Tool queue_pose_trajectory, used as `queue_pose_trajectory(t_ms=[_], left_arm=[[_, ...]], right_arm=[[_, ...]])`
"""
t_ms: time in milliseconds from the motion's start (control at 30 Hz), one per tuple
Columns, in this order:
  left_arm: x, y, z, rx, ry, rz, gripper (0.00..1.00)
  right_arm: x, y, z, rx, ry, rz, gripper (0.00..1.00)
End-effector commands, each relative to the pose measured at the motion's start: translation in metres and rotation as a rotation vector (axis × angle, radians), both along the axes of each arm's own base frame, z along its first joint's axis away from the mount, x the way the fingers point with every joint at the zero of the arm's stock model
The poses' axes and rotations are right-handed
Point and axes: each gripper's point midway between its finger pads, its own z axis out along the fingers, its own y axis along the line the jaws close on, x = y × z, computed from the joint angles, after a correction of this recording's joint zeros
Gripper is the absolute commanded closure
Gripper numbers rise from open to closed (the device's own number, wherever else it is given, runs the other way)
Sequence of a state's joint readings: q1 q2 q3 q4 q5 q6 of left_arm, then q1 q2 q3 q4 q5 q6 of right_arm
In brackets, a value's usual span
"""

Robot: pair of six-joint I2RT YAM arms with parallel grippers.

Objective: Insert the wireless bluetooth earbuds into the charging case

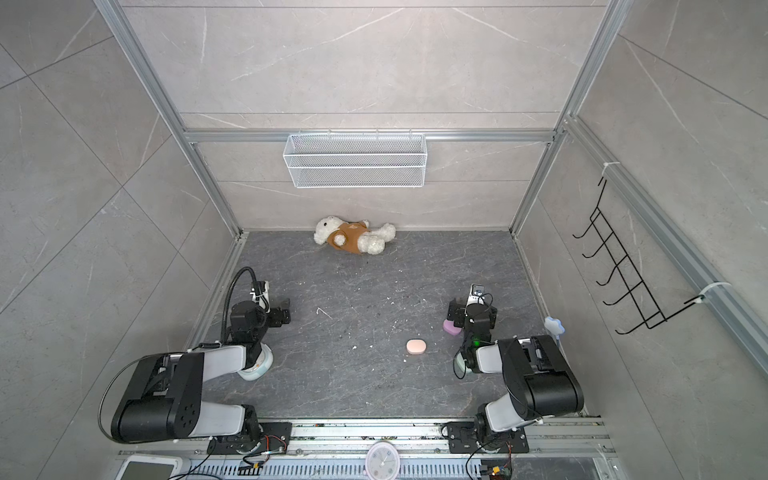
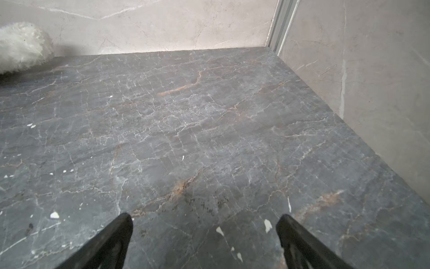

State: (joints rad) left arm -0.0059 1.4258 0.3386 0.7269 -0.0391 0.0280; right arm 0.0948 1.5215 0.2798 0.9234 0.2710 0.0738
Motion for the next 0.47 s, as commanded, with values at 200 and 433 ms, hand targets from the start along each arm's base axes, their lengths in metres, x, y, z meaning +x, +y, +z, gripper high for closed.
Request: queue_pose_trajectory(t_ms=[200,433], left_arm=[[0.0121,0.0068,0.0136,0.017,-0.082,0.021,0.02],[0.013,0.009,0.0106,0.013,-0.075,0.03,0.02]], right_arm=[[0.0165,-0.0024,0.0278,-0.009,-0.096,-0.024,0.0],[0.0162,-0.0023,0.0277,-0.008,-0.095,-0.024,0.0]])
